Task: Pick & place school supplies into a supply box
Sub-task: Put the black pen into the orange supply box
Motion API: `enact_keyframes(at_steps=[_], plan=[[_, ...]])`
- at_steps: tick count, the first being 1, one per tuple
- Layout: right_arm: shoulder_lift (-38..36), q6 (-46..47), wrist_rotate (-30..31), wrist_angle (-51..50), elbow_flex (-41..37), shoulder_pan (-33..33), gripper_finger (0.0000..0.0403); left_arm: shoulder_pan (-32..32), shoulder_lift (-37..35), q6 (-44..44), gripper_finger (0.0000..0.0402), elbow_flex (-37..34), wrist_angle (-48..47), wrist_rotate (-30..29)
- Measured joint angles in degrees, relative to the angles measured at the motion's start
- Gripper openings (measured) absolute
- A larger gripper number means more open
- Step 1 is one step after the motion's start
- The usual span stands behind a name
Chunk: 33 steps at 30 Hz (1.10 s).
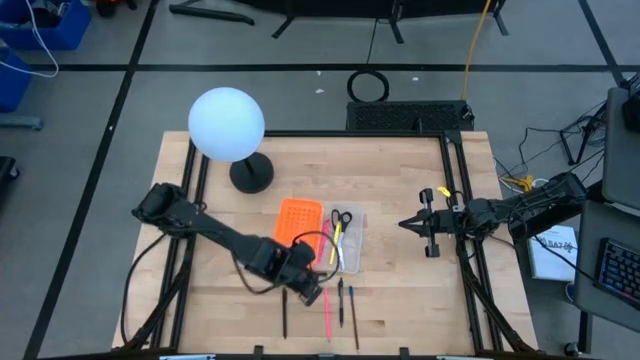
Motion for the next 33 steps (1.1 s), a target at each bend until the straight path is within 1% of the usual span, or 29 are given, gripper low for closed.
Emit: enact_keyframes(at_steps=[2, 6, 8, 9, 14, 18, 21, 23, 24, 25, 27, 30, 32, 33], plan=[[0.00, 0.00, 0.00, 0.00, 0.00, 0.00, 0.0000, -1.99, 0.00, -3.97, 0.0078, 0.00, -0.02, -1.22], [0.00, 0.05, 0.00, 0.00, 0.00, 0.00, 0.0000, -5.99, 0.04, -15.04, 0.0081, 0.04, 0.00, -2.98], [0.00, 0.42, 0.00, 0.02, 0.00, 0.01, 0.0000, -7.99, 1.19, -16.54, 0.0081, 0.17, 0.25, -2.79], [0.00, 0.42, 0.00, -0.01, 0.00, 0.00, 0.0000, -9.13, 1.80, -15.27, 0.0081, 0.15, -0.06, -2.75], [-0.02, 0.42, 0.02, 0.06, 0.00, 0.00, 0.0000, -12.44, 5.04, -2.57, 0.0083, 0.13, -0.16, -1.63], [-0.02, 0.42, 0.01, 0.06, 0.00, 0.00, 0.0000, -12.14, 7.54, 7.15, 0.0083, 0.11, 0.31, 1.70], [-0.02, 0.42, 0.02, 0.04, 0.00, 0.00, 0.0000, -11.72, 8.55, 16.67, 0.0082, 0.09, 1.90, 2.33], [-0.02, 0.42, 0.02, 0.04, 0.00, 0.01, 0.0000, -11.34, 8.68, 19.93, 0.0081, 0.09, 3.47, 2.94], [-0.02, 0.42, 0.02, 0.02, 0.00, 0.02, 0.0000, -10.92, 8.66, 18.72, 0.0081, 0.09, 3.80, 2.98], [-0.02, 0.42, 0.02, 0.02, 0.00, 0.00, 0.0000, -10.39, 8.55, 15.61, 0.0081, 0.11, 3.53, 3.02], [-0.02, 0.42, 0.03, 0.02, 0.00, 0.02, 0.0000, -8.98, 8.28, 7.00, 0.0081, 0.09, 1.76, 3.65], [0.00, 0.42, 0.02, 0.00, 0.00, 0.02, 0.0000, -7.35, 8.11, -5.93, 0.0081, 0.09, 0.70, 8.06], [-0.02, 0.42, 0.02, 0.04, 0.00, 0.01, 0.0000, -7.36, 8.15, -11.11, 0.0081, 0.09, 0.68, 10.73], [-0.02, 0.42, 0.02, 0.01, 0.00, 0.01, 0.0000, -7.49, 8.33, -13.58, 0.0081, 0.09, 0.60, 11.06]])
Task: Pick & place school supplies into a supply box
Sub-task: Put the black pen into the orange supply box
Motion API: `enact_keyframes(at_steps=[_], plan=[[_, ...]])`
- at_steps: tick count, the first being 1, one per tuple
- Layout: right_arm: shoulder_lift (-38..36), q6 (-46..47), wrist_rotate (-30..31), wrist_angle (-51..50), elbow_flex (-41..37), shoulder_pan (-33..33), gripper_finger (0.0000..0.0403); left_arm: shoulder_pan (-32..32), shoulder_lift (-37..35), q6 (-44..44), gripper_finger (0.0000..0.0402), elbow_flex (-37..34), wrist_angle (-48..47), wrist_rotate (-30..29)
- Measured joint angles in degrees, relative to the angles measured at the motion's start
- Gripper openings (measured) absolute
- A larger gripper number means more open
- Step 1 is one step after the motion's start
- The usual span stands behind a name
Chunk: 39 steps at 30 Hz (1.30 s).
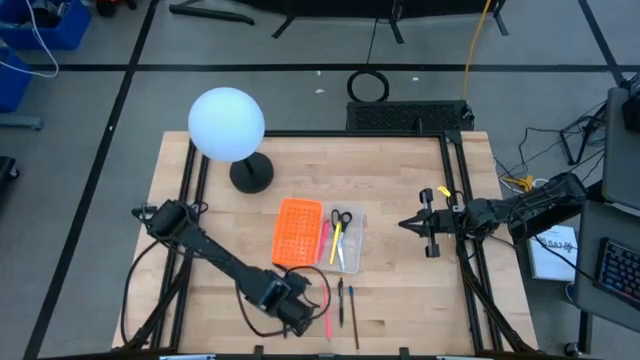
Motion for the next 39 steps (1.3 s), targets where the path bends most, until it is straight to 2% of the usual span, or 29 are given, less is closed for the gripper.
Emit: enact_keyframes(at_steps=[5, 8, 16, 19, 23, 29, 33, 39], plan=[[0.02, 1.46, 0.00, -0.44, 0.00, 0.01, 0.0000, -1.55, 0.33, -15.09, 0.0081, 0.00, -0.55, -0.35], [0.02, 1.48, 0.00, -0.53, 0.00, 0.01, 0.0000, -2.58, 0.33, -20.55, 0.0081, 0.00, -0.58, -1.95], [0.02, -0.58, -0.02, -2.37, 0.00, -0.01, 0.0000, -4.31, 1.02, -24.54, 0.0084, -0.01, -0.56, -7.47], [0.01, -0.66, -0.08, -2.69, 0.00, 0.00, 0.0000, -4.18, 2.78, -24.98, 0.0098, 0.00, 2.03, -5.84], [-0.02, -1.46, -0.10, -2.75, 0.00, 0.01, 0.0000, -3.67, 5.05, -25.44, 0.0139, 0.03, 5.94, -2.03], [0.00, -2.01, -0.11, -2.58, 0.00, 0.00, 0.0000, -3.14, 6.84, -27.57, 0.0196, 0.09, 5.59, 2.26], [0.00, -2.13, -0.11, -2.16, 0.00, -0.01, 0.0000, -2.83, 6.99, -26.69, 0.0203, 0.15, 5.29, 3.00], [0.00, -1.56, -0.13, -2.13, 0.00, 0.01, 0.0000, -2.76, 7.04, -26.88, 0.0188, 0.11, 4.31, 2.20]])
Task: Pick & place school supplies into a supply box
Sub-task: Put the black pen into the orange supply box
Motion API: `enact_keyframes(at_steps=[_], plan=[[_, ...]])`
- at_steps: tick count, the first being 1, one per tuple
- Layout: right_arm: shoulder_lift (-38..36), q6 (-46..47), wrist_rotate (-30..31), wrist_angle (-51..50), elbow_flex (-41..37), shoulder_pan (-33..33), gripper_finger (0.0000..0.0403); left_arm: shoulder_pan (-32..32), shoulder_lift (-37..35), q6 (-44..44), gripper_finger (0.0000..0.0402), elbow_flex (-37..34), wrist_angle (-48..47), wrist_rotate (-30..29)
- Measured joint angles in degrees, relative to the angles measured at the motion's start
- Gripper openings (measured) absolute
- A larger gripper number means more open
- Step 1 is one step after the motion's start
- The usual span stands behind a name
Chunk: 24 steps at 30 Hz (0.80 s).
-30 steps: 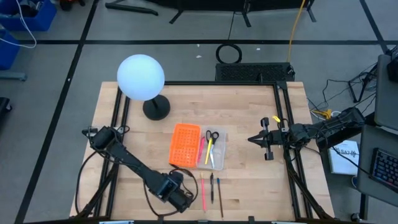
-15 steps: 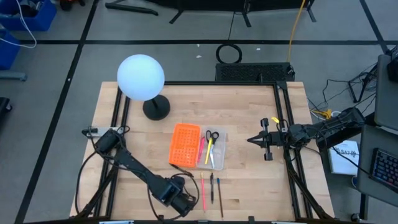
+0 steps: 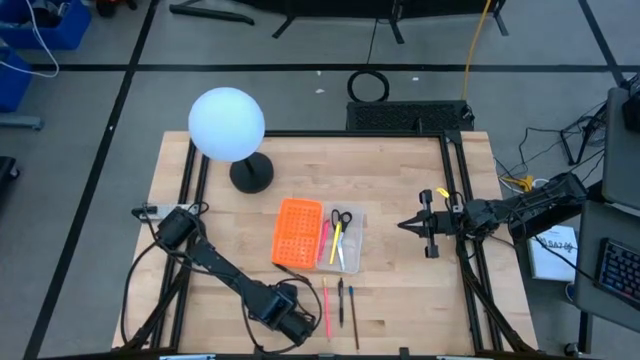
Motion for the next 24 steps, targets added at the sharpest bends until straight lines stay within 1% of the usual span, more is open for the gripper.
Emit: enact_keyframes(at_steps=[5, 10, 15, 21, 24], plan=[[0.00, 1.60, -0.02, -0.22, 0.00, 0.00, 0.0000, 0.22, 0.09, 0.52, 0.0163, 0.09, -3.99, -0.50], [0.00, 1.75, -0.04, -0.48, 0.00, 0.00, 0.0000, 0.32, 1.25, 1.42, 0.0127, 0.11, -7.60, 1.05], [0.02, 1.69, -0.03, -0.49, 0.00, -0.01, 0.0000, 0.34, 3.43, 2.65, 0.0086, 0.28, -6.72, 3.78], [0.02, 1.57, -0.04, -0.59, 0.00, -0.02, 0.0000, 0.76, 4.15, 3.46, 0.0031, 0.30, -4.03, 4.04], [0.02, 1.57, -0.05, -0.50, 0.00, -0.01, 0.0000, 0.63, 4.15, 3.46, 0.0025, 0.30, -3.82, 2.64]])
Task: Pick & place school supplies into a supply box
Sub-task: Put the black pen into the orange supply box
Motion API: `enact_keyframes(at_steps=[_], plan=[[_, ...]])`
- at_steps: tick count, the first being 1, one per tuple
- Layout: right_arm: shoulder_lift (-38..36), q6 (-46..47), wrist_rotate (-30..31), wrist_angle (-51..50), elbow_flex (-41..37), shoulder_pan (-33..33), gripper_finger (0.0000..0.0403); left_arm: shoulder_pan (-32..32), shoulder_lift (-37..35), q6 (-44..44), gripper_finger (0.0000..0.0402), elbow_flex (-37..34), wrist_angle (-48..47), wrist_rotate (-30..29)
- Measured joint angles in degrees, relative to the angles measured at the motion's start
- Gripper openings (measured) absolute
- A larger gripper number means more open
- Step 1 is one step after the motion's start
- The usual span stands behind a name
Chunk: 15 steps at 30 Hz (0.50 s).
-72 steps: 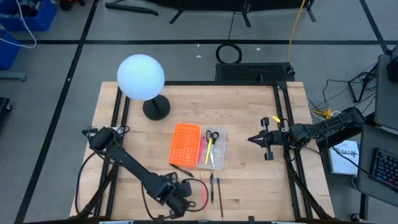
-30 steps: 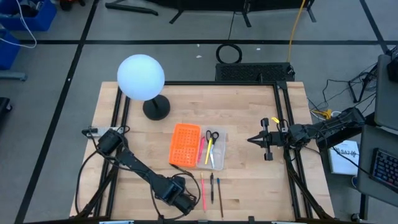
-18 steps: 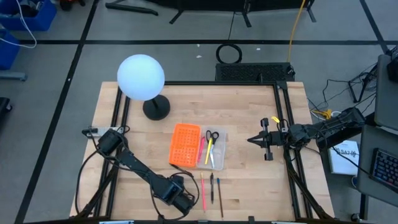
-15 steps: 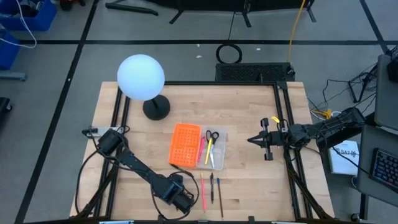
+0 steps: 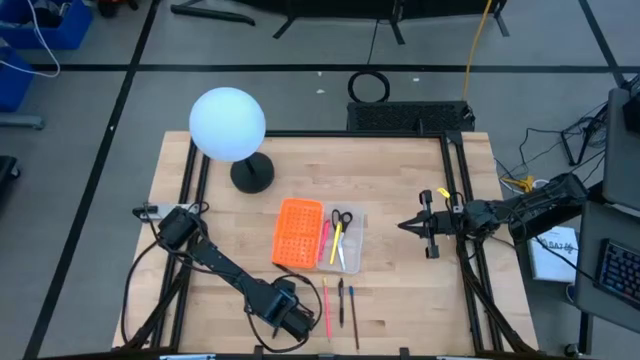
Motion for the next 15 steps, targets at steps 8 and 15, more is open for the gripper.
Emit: enact_keyframes(at_steps=[8, 15], plan=[[0.00, -0.11, 0.00, 0.02, 0.00, -0.01, 0.0000, -1.15, -3.31, 0.39, 0.0025, -0.52, -0.97, -7.40], [-0.01, -0.04, 0.00, -0.18, 0.00, 0.01, 0.0000, -1.85, -8.06, -0.59, 0.0022, -0.86, -0.99, -17.90]])
